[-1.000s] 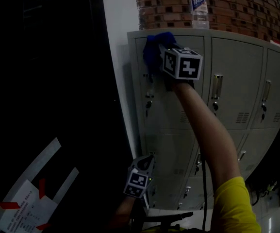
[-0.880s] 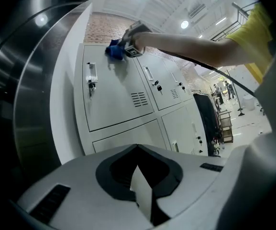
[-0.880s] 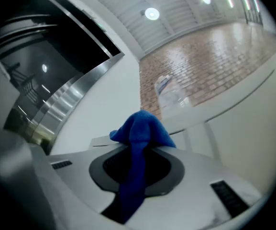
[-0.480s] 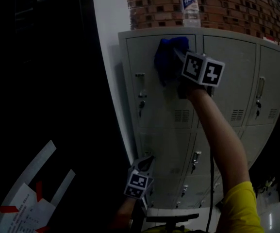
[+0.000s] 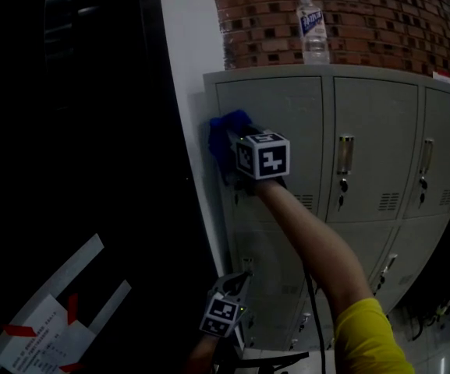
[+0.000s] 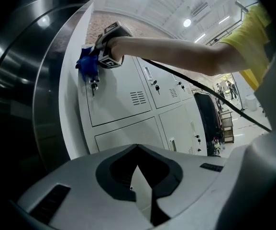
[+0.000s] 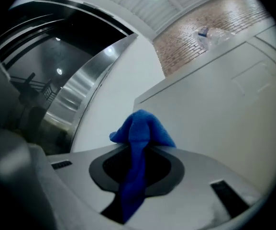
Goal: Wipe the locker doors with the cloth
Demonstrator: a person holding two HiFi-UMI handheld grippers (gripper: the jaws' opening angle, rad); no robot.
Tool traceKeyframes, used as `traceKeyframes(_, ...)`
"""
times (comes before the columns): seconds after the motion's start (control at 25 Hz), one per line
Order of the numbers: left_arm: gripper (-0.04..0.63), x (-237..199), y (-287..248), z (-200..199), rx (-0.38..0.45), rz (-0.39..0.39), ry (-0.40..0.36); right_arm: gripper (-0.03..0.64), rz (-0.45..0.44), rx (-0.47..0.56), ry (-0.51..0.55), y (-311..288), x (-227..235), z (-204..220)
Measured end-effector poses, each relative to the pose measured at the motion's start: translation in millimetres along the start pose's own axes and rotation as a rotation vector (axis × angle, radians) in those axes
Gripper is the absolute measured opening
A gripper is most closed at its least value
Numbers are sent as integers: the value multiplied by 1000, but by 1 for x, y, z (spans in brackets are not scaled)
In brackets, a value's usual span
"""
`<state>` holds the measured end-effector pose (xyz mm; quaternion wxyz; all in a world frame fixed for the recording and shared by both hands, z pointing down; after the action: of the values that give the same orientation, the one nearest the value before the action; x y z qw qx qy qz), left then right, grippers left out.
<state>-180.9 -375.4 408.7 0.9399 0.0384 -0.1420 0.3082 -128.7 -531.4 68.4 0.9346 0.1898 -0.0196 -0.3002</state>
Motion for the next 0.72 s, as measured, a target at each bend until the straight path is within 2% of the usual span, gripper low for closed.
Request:
traceKeyframes(0.16, 5, -1, -13, -2, 15, 9, -4, 66, 76, 60, 31, 44, 42, -22)
traceKeyframes(0.36, 5, 4, -26, 5, 8, 38, 16, 66, 243, 119, 63, 126, 114, -49)
traceKeyframes(0.52, 5, 7, -29, 4, 5, 44, 6, 66, 320, 134, 55, 155, 139, -60)
traceKeyframes(0.6, 5, 8, -27, 4, 5, 39, 10, 66, 322, 160, 18, 154, 134, -60)
traceKeyframes(0.72, 5, 10, -19, 6, -1, 25, 20, 66, 185, 134, -11, 128, 89, -37)
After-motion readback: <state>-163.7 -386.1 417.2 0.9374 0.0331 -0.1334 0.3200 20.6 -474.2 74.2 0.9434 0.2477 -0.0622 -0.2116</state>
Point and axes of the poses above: the fingertips, and each gripper's own axes: y backward along the fingers, x to its right, z out of its underside, the point moved 6 cm from there along y, backward along the fingers, and after that the axes turned 5 degrees about x, right-handed, at the moved point
